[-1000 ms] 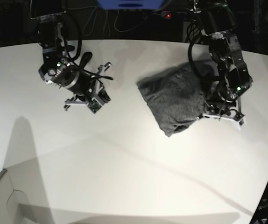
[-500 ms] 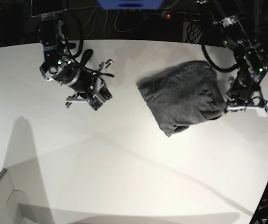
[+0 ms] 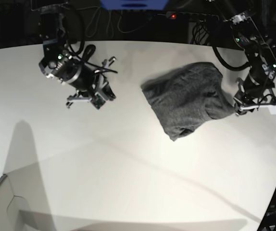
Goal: Layout the t-shirt on the table in an organized manner, then fold the t-shirt properly
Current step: 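Press and tuck the bundle edge with the left gripper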
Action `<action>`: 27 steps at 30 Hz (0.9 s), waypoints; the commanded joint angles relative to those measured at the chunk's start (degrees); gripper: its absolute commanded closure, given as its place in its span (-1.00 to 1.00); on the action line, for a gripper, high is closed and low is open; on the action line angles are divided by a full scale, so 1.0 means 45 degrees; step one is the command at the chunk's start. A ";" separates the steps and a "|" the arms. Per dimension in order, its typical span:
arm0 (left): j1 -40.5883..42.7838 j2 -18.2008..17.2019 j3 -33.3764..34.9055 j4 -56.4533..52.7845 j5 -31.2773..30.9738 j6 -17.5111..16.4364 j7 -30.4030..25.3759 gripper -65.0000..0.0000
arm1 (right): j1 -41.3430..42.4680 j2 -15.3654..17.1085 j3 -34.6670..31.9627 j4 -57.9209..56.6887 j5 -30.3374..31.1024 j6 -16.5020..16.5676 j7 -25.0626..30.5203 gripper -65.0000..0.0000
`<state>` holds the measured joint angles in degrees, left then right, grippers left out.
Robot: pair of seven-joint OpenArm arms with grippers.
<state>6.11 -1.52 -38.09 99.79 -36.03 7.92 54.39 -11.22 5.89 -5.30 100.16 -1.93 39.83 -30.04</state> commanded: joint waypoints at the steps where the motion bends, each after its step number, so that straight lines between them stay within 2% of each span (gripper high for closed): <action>1: -0.0137 -0.0219 -0.0025 0.0243 -0.0364 -0.0032 -0.0160 0.28 | 0.0042 0.0049 0.0015 0.0394 0.0186 0.0037 0.0317 1.00; 3: 0.0098 -0.0200 -0.0084 0.0360 -0.0794 -0.0032 -0.0121 0.06 | -0.0114 0.0049 0.0035 0.0609 0.0186 0.0037 0.0317 1.00; 7: 0.0782 -0.0141 -0.0416 0.0809 -0.2220 -0.0012 0.0524 -0.23 | -0.0641 0.0381 0.0055 0.1137 0.0186 0.0037 0.0298 0.95; 12: 0.1172 -0.0082 -0.0572 0.0243 -0.3510 -0.0012 0.0504 -0.67 | -0.1013 0.0381 0.0445 0.1391 0.0186 0.0037 0.0298 0.50; 16: 0.0977 -0.0082 -0.0552 -0.0598 -0.3744 -0.0012 0.0504 -1.00 | -0.1130 0.0381 0.0465 0.1391 0.0186 0.0037 0.0298 0.23; 18: 0.0743 -0.0082 -0.0259 -0.1008 -0.3666 -0.0012 0.0582 -1.00 | -0.1247 0.0381 0.0445 0.1391 0.0186 0.0037 0.0298 0.18; 27: 0.0332 -0.0219 0.1577 -0.2278 -0.3627 -0.0012 0.0504 -1.00 | -0.1345 0.0381 0.0445 0.1391 0.0186 0.0037 0.0298 0.18</action>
<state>7.84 -2.31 -31.20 89.27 -51.99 7.46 55.81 -17.52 7.57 -3.38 105.38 -1.74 40.01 -30.22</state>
